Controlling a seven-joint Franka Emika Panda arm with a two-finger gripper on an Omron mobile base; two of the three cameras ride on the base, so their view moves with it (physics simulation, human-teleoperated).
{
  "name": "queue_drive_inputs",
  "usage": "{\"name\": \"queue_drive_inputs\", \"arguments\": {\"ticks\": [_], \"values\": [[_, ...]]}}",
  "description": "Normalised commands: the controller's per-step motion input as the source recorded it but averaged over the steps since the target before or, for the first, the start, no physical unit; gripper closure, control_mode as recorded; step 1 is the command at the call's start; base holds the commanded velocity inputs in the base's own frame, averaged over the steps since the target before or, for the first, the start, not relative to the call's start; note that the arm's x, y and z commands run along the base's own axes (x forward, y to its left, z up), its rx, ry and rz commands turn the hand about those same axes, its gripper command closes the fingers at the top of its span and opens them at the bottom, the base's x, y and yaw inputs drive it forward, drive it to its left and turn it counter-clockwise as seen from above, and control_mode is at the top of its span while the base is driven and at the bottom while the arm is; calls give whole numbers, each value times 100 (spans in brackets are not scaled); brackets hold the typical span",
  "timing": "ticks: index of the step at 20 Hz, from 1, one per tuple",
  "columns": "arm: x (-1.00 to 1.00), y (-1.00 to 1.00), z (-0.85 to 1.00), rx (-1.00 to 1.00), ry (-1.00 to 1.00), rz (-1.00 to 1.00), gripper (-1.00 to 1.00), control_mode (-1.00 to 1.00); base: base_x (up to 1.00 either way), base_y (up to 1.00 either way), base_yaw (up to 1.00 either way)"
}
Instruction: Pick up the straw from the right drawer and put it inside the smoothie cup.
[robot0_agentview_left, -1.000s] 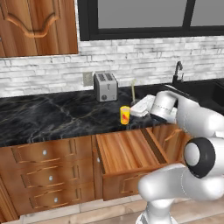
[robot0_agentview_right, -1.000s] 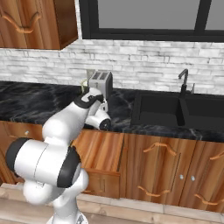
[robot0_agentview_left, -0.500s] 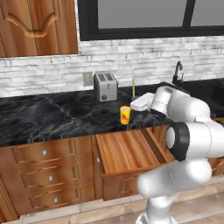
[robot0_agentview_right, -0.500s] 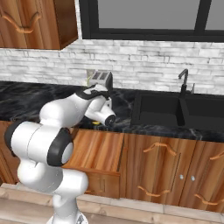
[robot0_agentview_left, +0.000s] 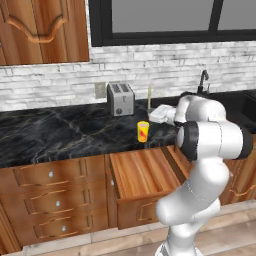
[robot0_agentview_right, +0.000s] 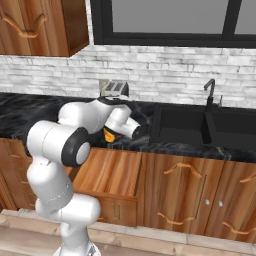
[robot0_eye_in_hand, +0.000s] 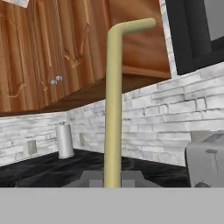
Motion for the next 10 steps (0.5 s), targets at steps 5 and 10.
{"name": "queue_drive_inputs", "arguments": {"ticks": [5, 10], "values": [[21, 0, -6, 0, 0, 29, 100, -100, 0, 0, 0], [27, 0, -20, 0, 0, 17, 100, -100, 0, 0, 0]]}}
